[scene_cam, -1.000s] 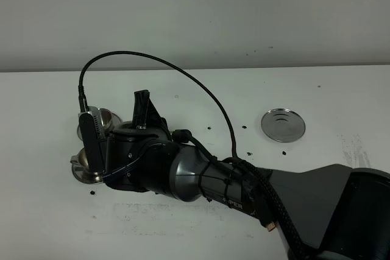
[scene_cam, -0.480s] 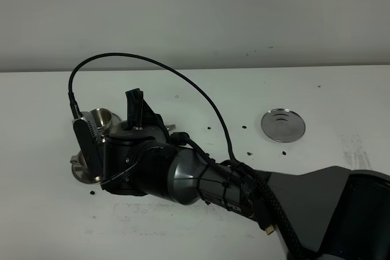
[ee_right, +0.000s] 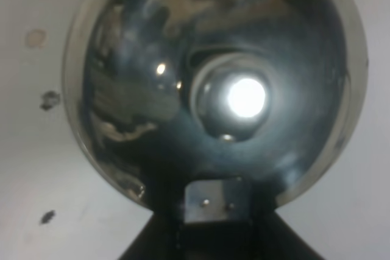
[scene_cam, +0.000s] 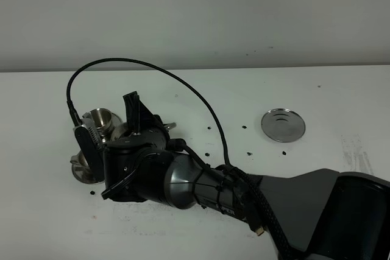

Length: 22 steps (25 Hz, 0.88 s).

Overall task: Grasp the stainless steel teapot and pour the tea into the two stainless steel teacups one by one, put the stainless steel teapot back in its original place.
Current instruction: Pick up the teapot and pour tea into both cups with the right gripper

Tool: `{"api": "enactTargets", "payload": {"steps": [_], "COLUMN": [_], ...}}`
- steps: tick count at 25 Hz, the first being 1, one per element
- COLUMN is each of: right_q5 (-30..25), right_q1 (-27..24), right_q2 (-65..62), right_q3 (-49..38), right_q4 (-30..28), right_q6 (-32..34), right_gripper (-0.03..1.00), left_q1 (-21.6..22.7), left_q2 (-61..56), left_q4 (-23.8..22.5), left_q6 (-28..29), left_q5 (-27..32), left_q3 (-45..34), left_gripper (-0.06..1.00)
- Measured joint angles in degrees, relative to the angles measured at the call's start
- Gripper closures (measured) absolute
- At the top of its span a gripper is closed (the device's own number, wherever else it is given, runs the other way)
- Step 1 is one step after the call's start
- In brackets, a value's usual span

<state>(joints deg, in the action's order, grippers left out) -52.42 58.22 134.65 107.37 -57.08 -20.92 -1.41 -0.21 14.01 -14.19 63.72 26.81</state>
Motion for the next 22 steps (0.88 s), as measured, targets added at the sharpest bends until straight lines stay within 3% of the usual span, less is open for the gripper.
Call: {"api": "enactTargets", "payload": {"steps": [22], "right_q5": [-0.11], "right_q1": [1.14], "right_q2": [0.00], "right_q3": [0.00], "right_q4": [-5.40], "right_q6": [-1.17], "right_gripper": [0.76], "left_q1": [0.00], "left_q2": [0.00], "left_q4": [0.00], "left_q6": [-0.08], "left_q5": [0.04], "left_q3": [0.00], "left_gripper": [0.31]}}
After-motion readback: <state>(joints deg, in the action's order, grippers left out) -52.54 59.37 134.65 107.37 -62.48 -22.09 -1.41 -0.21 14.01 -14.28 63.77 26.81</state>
